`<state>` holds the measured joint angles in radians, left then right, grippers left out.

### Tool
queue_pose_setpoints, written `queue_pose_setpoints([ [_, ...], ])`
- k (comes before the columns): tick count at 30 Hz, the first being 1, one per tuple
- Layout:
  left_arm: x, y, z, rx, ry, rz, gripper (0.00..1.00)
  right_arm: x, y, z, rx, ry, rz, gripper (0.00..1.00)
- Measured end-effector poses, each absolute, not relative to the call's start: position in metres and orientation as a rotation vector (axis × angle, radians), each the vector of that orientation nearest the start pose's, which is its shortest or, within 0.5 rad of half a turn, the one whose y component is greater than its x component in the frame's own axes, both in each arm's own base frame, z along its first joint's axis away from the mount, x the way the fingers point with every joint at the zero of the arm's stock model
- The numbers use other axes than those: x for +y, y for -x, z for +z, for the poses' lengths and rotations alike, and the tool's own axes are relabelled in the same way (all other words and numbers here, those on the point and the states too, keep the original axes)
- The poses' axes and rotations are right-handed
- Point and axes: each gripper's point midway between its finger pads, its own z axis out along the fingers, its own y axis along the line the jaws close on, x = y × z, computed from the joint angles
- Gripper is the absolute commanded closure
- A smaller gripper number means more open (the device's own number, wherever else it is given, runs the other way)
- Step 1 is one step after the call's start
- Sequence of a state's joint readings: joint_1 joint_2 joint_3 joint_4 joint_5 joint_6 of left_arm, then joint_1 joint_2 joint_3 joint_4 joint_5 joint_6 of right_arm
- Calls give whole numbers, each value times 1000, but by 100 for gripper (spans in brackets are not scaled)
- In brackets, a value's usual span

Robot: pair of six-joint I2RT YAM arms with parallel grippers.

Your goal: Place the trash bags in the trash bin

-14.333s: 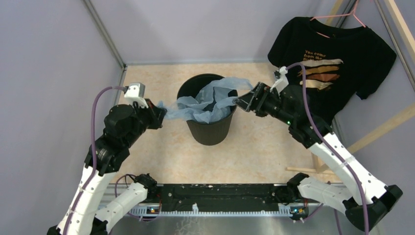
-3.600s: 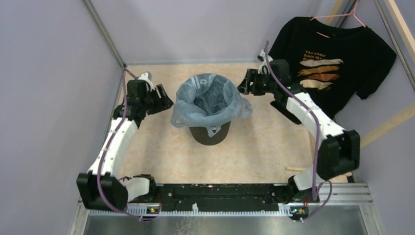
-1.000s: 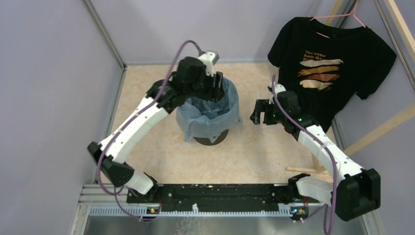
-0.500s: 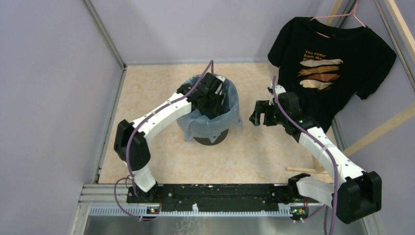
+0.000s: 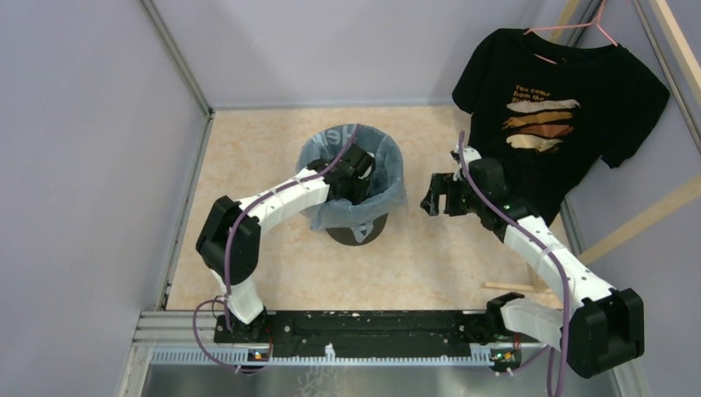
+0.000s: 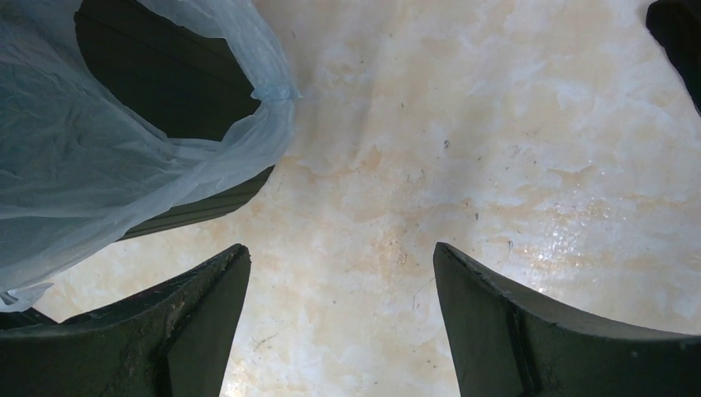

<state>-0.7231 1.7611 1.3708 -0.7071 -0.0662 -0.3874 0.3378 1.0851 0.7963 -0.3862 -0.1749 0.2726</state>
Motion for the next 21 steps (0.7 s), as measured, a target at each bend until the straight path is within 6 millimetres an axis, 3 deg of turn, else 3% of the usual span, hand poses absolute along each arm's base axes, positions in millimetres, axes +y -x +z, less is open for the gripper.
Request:
queue_pose_setpoints([
  [5, -273, -302, 92, 2633, -418, -295, 61, 144, -283, 150, 2281, 173, 525, 19],
  [15, -267, -297, 52, 2656, -415, -279, 63, 147, -279, 145, 2295, 172, 554, 19],
  [21, -266, -298, 49, 2654, -409, -278, 58, 153, -276, 142, 2297, 172, 600, 19],
])
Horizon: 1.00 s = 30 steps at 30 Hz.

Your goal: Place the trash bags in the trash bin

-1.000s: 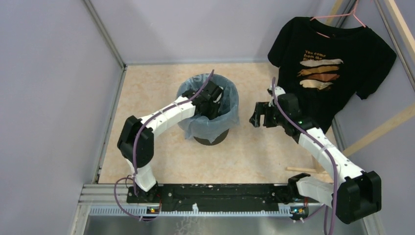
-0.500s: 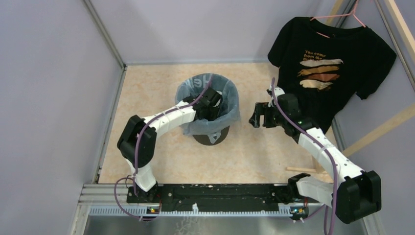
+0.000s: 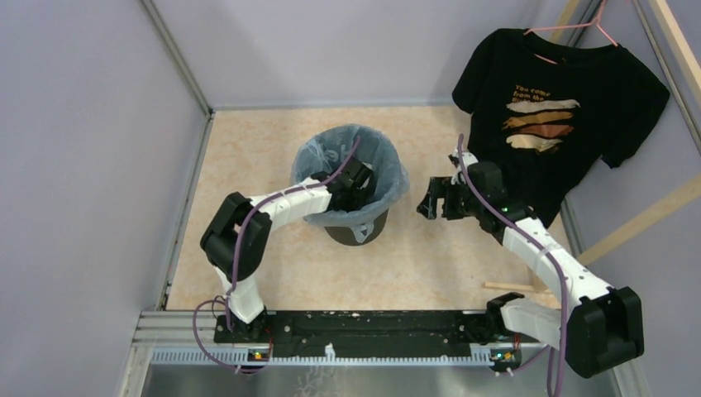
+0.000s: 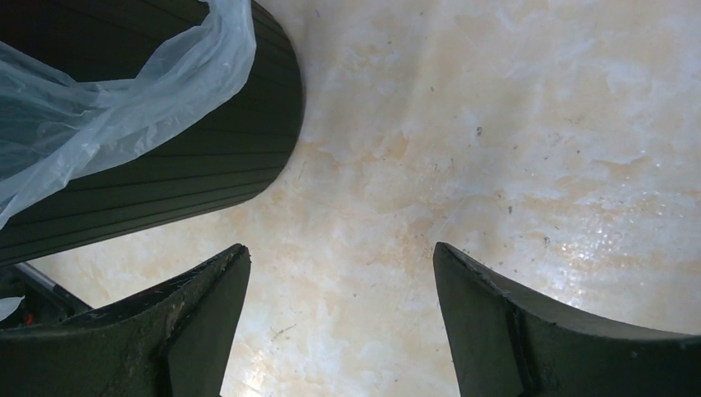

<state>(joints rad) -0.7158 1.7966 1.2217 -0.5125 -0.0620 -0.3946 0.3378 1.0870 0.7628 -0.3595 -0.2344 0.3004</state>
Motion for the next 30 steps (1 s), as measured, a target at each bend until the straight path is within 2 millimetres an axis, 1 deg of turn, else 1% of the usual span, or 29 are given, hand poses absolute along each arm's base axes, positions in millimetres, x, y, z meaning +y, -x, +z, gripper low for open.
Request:
queue_pose_setpoints([
  [2, -265, -298, 50, 2656, -408, -269, 54, 155, -275, 141, 2297, 168, 616, 19],
  [4, -264, -298, 54, 2661, -410, -259, 47, 157, -274, 140, 2298, 166, 634, 19],
  [5, -264, -299, 59, 2657, -411, -258, 43, 158, -273, 139, 2300, 166, 641, 19],
  [7, -267, -303, 76, 2636, -412, -272, 37, 160, -272, 136, 2304, 167, 661, 19],
  [8, -269, -305, 87, 2616, -412, -286, 34, 162, -271, 134, 2308, 166, 675, 19],
  [11, -276, -311, 131, 2529, -404, -352, 30, 166, -268, 126, 2328, 166, 708, 19],
  [12, -278, -312, 148, 2491, -404, -382, 27, 168, -267, 122, 2338, 170, 717, 19],
  [14, -280, -311, 178, 2428, -404, -435, 25, 171, -264, 113, 2361, 172, 729, 18],
  [16, -280, -309, 204, 2375, -402, -477, 22, 175, -261, 107, 2380, 180, 743, 18],
  [17, -280, -307, 213, 2358, -404, -493, 21, 177, -259, 104, 2386, 183, 751, 18],
  [21, -277, -293, 245, 2302, -417, -569, 15, 189, -257, 96, 2385, 182, 832, 18],
  [23, -273, -283, 265, 2257, -420, -613, 10, 197, -256, 89, 2385, 162, 895, 17],
  [26, -263, -264, 307, 2131, -416, -703, 5, 213, -252, 76, 2387, 121, 1003, 17],
  [28, -253, -246, 344, 2006, -410, -778, 2, 227, -252, 69, 2392, 110, 1057, 16],
  [30, -239, -225, 379, 1877, -405, -842, 2, 242, -254, 65, 2382, 114, 1097, 15],
])
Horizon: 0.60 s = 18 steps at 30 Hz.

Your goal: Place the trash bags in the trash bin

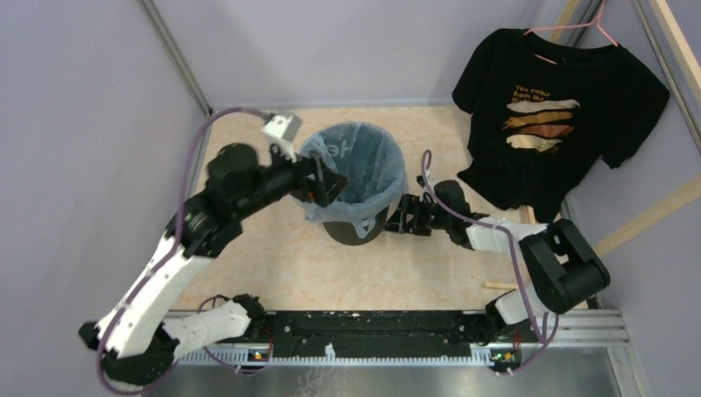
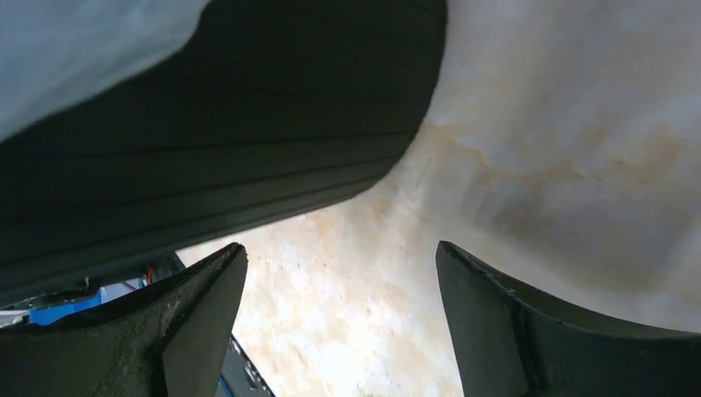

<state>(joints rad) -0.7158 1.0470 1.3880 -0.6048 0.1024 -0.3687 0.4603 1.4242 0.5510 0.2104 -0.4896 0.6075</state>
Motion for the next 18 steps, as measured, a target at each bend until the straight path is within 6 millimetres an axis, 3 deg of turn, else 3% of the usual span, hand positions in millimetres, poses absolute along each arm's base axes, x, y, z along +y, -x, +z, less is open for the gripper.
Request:
queue_pose_setpoints([
  [3, -217, -196, 418, 1719, -396, -902, 2, 261, -261, 58, 2359, 128, 1126, 14],
  [7, -187, -164, 447, 1587, -371, -931, 2, 288, -282, 62, 2310, 145, 1133, 12],
  [10, -172, -152, 453, 1553, -346, -921, 2, 324, -308, 79, 2221, 157, 1170, 12],
  [15, -152, -142, 447, 1557, -307, -886, 2, 401, -353, 116, 2058, 192, 1246, 7],
  [18, -143, -140, 443, 1567, -282, -860, 2, 446, -385, 126, 1974, 190, 1281, 6],
])
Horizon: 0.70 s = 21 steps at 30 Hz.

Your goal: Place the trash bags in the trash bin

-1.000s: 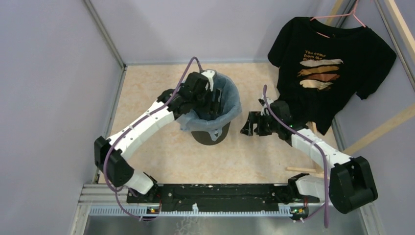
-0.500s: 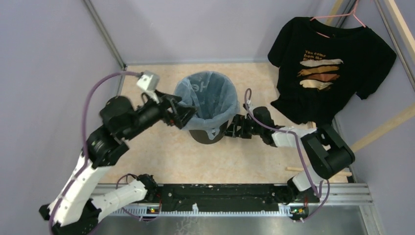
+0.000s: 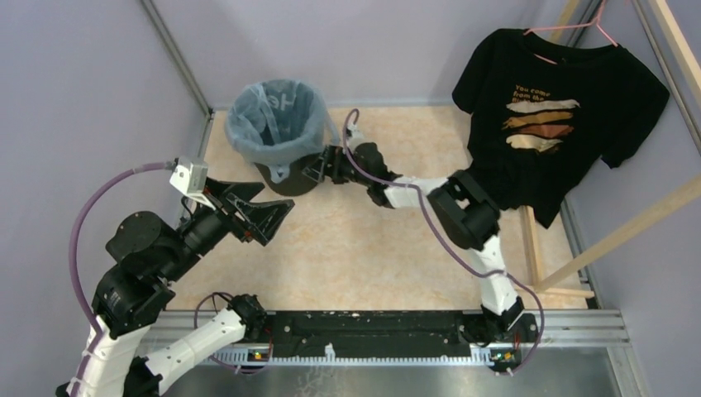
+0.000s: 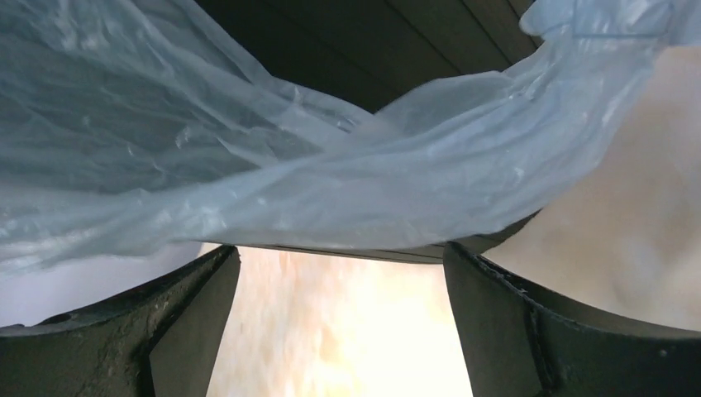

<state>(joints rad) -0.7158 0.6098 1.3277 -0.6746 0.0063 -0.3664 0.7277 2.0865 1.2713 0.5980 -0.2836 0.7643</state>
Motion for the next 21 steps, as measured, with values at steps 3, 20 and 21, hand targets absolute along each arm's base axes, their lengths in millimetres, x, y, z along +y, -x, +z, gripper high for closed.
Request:
queue_pose_setpoints([
  [3, -135, -139, 437, 1590, -259, -829, 2, 488, -420, 123, 1918, 168, 1303, 5],
  [20, -120, -136, 430, 1642, -224, -774, 2, 594, -462, 76, 1888, 184, 1328, 1],
  [21, -120, -136, 430, 1643, -223, -774, 2, 588, -453, 73, 1935, 202, 1308, 1],
])
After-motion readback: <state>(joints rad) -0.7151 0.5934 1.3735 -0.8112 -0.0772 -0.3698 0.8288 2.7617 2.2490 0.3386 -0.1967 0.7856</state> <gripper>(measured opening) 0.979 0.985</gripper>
